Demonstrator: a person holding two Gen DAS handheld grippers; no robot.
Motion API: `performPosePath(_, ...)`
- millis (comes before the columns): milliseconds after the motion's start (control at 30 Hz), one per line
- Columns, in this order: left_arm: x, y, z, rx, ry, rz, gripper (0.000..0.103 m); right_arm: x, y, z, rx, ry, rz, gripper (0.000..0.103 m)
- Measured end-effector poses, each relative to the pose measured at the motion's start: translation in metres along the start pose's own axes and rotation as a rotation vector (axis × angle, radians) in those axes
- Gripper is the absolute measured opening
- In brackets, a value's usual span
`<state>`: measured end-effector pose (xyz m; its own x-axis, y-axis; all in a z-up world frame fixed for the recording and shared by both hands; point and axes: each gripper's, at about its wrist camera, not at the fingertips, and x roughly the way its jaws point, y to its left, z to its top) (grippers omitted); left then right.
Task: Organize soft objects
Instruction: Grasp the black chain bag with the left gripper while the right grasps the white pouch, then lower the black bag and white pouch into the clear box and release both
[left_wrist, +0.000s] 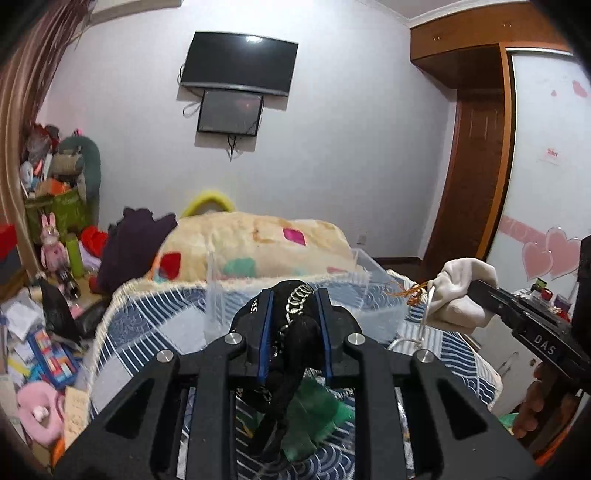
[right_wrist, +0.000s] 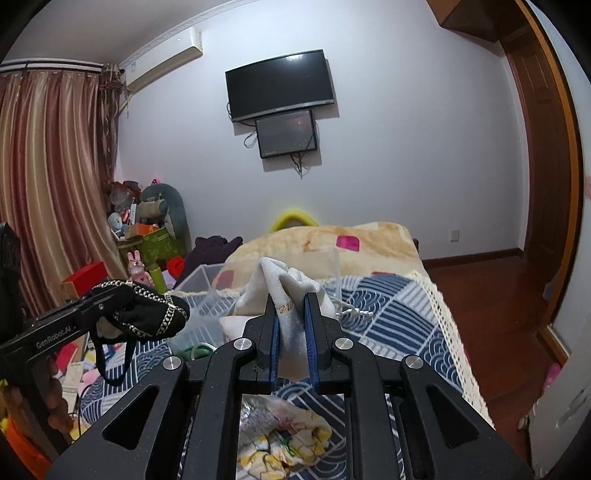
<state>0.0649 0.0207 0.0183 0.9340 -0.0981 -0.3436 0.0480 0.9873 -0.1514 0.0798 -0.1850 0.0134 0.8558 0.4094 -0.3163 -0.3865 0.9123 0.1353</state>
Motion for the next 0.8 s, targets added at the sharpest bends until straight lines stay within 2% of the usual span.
performPosePath(200, 0.01, 0.01, 0.023, -0.012, -0.016, -0.005, 0.021, 0.009, 0.009, 0.017, -0.051, -0.025, -0.004, 0.011)
performPosePath(300, 0.02, 0.014, 0.03, 0.008, -0.023, 0.018, 0.021, 0.017, 0.013, 0.027, -0.068, -0.036, -0.002, 0.011)
performPosePath(433, 0.042, 0.024, 0.037, -0.004, 0.005, 0.024, 0.021, 0.031, 0.016, 0.036, -0.074, -0.038, 0.005, 0.011)
performPosePath(600, 0.062, 0.027, 0.041, -0.03, 0.018, 0.012, 0.021, 0.058, 0.019, 0.038, -0.086, 0.003, 0.008, 0.011)
performPosePath(800, 0.092, 0.022, 0.042, -0.008, 0.053, 0.022, 0.021, 0.087, 0.021, 0.028, -0.111, 0.099, 0.01, 0.011)
